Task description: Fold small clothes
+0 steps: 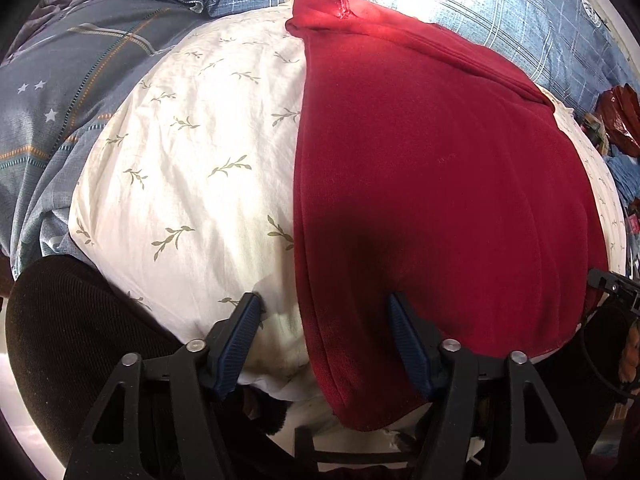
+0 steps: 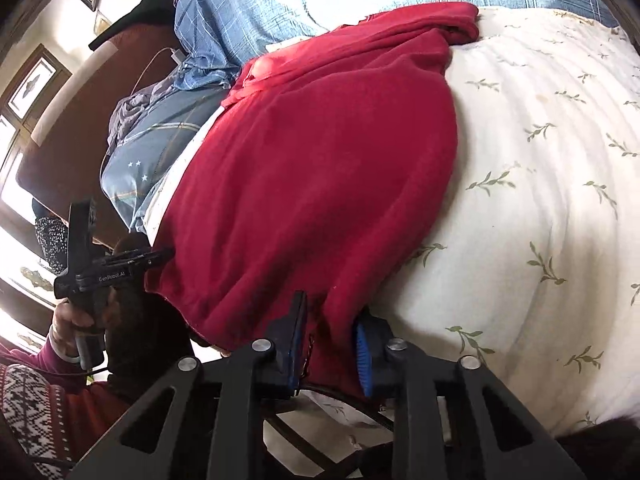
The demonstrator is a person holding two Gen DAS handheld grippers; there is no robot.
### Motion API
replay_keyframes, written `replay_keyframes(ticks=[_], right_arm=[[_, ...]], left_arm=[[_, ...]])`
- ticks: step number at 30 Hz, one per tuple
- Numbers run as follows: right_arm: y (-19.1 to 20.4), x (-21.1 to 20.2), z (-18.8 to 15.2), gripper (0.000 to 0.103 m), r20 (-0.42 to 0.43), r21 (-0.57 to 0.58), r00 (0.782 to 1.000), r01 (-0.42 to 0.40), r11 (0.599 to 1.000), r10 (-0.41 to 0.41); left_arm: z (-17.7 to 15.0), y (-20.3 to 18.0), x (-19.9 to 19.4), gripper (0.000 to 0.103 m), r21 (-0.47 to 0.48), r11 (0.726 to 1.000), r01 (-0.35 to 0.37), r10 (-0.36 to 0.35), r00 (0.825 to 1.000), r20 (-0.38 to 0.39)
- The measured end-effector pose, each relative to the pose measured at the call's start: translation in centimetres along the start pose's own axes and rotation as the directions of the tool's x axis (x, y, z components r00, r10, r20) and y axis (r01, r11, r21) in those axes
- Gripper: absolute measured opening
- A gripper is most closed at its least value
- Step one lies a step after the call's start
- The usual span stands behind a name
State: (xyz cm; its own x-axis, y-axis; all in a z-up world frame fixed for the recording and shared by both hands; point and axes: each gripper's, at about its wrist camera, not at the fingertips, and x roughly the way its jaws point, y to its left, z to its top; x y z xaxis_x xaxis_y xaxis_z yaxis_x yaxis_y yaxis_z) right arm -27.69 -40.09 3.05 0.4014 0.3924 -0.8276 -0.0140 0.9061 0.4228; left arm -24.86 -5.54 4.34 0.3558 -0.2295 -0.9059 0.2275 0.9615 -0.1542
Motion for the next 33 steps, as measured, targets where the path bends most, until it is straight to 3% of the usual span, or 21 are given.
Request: replay_keyframes(ticks=[4,5,7,10,16,26,30,33], right_arm=[[0.1,-0.8,0.0,0.009,0.031,-0.002,0.999,-0.016,1.000,0.016],[0.2,-1.2,0.1,0.009,0.046,-0.002,0.999,-0.027,1.000,0.027],[0.5,-2.0,0.3,0.009,0.079,0.001,0.996,-0.051,0.999,0.051],[1.0,-4.0,1.0,0.008,0.155,-0.005,0.982,-0.104,0.995,0.104],[2.1,-5.6,3.7,0.008,0.236,-0.027,0.962,-0.132,0.991,0.135],[1.7,-6.1,11.4,0.008,0.384,-0.045,0.917,-0.098,0.994,0.108],[0.5,-4.9,16.0,0.008,0.430,-0.028,0.902,-0.036,0.999,0.044],[-0.9,-3.7,19.4,0.008,0.445,0.012,0.895,-0.021,1.000,0.013]], left_arm=[[-0.1,-0.1,-0.4,0.023,0.020,0.999,0.029,-0.029,1.000,-0.007],[0.0,0.0,-0.5,0.019,0.022,0.999,0.035,-0.034,0.999,-0.008],[0.5,0.9,-0.9,0.006,-0.015,0.995,0.102,-0.102,0.995,-0.018],[1.6,2.3,-2.3,0.006,-0.037,0.983,0.180,-0.180,0.984,0.006],[4.9,2.7,-5.8,0.005,-0.009,0.976,0.219,-0.215,0.965,0.151],[10.6,2.2,-8.2,0.005,-0.020,0.982,0.187,-0.170,0.926,0.337],[14.6,0.9,-6.8,0.005,-0.025,0.987,0.157,-0.133,0.905,0.404],[17.7,0.3,-4.5,0.005,-0.041,0.990,0.137,-0.107,0.900,0.421]])
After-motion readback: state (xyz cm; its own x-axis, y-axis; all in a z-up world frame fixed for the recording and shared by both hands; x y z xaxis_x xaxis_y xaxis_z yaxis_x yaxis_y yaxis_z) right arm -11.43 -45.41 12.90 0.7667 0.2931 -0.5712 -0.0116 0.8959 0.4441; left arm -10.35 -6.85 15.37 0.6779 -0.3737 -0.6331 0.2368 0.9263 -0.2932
